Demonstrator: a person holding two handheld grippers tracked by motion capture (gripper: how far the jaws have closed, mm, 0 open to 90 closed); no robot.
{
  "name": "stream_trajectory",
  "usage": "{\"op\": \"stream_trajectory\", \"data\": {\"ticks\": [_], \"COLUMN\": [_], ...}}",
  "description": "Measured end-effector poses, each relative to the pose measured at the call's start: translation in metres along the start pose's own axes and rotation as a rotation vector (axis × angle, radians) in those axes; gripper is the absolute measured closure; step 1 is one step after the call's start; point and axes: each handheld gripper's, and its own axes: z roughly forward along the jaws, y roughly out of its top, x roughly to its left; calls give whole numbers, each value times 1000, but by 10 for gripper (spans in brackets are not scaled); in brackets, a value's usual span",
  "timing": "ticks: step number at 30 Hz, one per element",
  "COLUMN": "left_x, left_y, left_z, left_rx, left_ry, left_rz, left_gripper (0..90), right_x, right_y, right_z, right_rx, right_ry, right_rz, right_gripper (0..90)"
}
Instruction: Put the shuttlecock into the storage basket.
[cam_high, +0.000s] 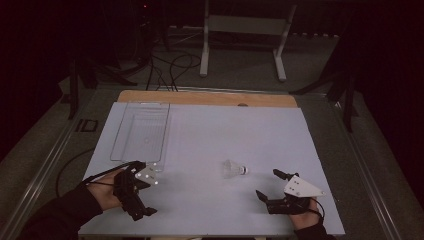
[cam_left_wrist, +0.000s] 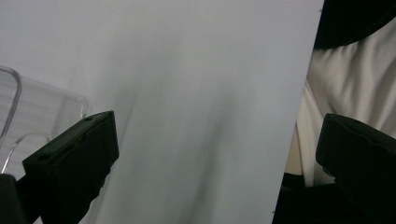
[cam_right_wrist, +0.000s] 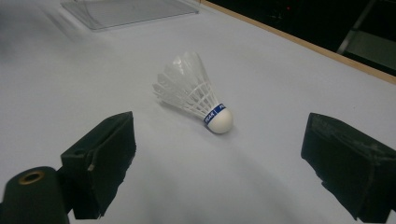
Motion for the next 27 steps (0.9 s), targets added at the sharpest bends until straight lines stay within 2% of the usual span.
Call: {"op": "stream_trajectory", "data": {"ticks": [3,8,10,13,16,18,21,27], "left_x": [0,0,0,0,-2,-5,-6,-7], "left_y": [2,9,10,14,18,20,24,32], "left_z": [0,5,6,9,10,11,12,14], "left_rx": [-2,-12,-2,29,37,50,73,79], "left_ry": [-6,-21,-21,-24,-25,2,19,-11], "left_rz": [3,-15,-15,-1,12,42,42,53], "left_gripper": [1,1,1,1,1,1,1,1], "right_x": [0,0,0,0,0,0,0,0], "right_y": [0,0,0,0,0,0,0,0], "right_z": [0,0,0,0,0,0,0,0], "right_rx": [-3,-2,-2,-2,-4,-3,-4,-4], "right_ry": [-1,1,-1,0,1,0,0,-1], "right_rz": [-2,0,0,-2,-2,-1,-2,-2], "right_gripper": [98,98,98,98,98,98,98,98]}}
